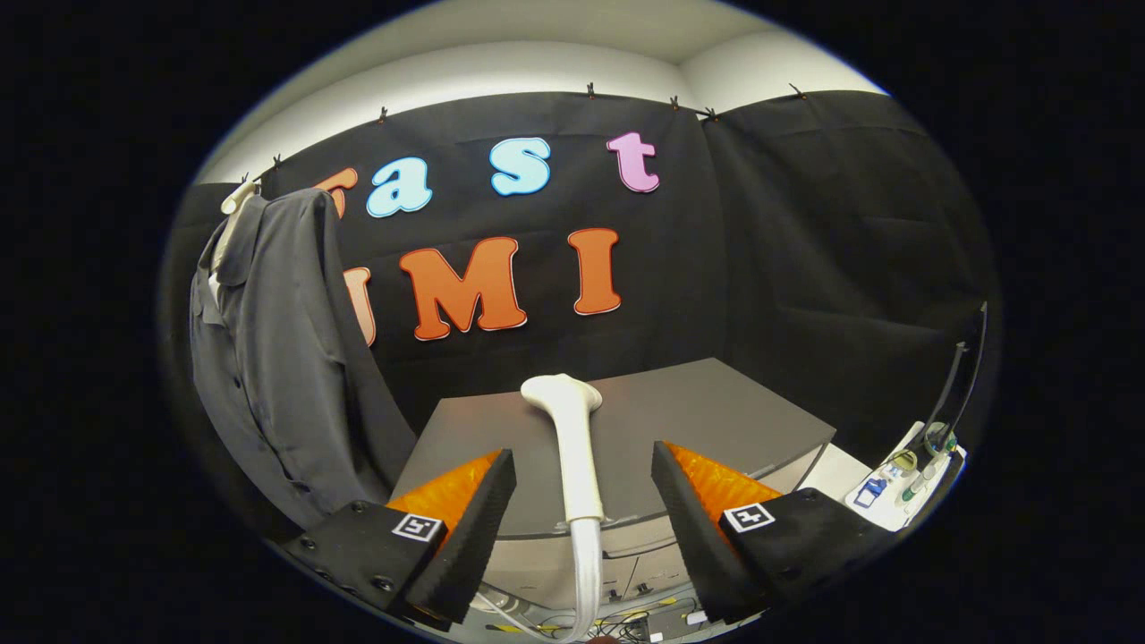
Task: Iron the clothes twice with a garment steamer, once on the left side and once on the right side.
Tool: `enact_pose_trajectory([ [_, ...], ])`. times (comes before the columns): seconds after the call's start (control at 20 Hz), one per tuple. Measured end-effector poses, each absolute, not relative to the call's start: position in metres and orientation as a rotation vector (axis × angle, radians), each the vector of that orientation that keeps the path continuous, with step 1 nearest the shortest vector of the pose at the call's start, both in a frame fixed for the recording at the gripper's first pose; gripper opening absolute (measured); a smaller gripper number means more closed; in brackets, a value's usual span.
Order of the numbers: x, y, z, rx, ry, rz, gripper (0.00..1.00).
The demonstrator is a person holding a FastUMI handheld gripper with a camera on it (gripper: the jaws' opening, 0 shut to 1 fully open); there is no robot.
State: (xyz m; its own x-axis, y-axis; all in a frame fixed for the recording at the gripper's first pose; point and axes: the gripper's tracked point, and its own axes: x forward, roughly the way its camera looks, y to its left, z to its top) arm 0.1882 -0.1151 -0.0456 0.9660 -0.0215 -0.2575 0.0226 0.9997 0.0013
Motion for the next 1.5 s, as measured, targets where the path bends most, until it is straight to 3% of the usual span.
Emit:
enact_pose_trajectory([
  [0.65,0.313,-0.129,-0.107,0.068,0.488,0.046,0.98],
  [1.3,0.350,-0.100,-0.154,-0.005,0.656,0.113,0.69],
  [1.45,0.349,-0.102,-0.160,0.002,0.689,0.114,0.52],
  [1.5,0.348,-0.101,-0.165,-0.002,0.709,0.116,0.52],
])
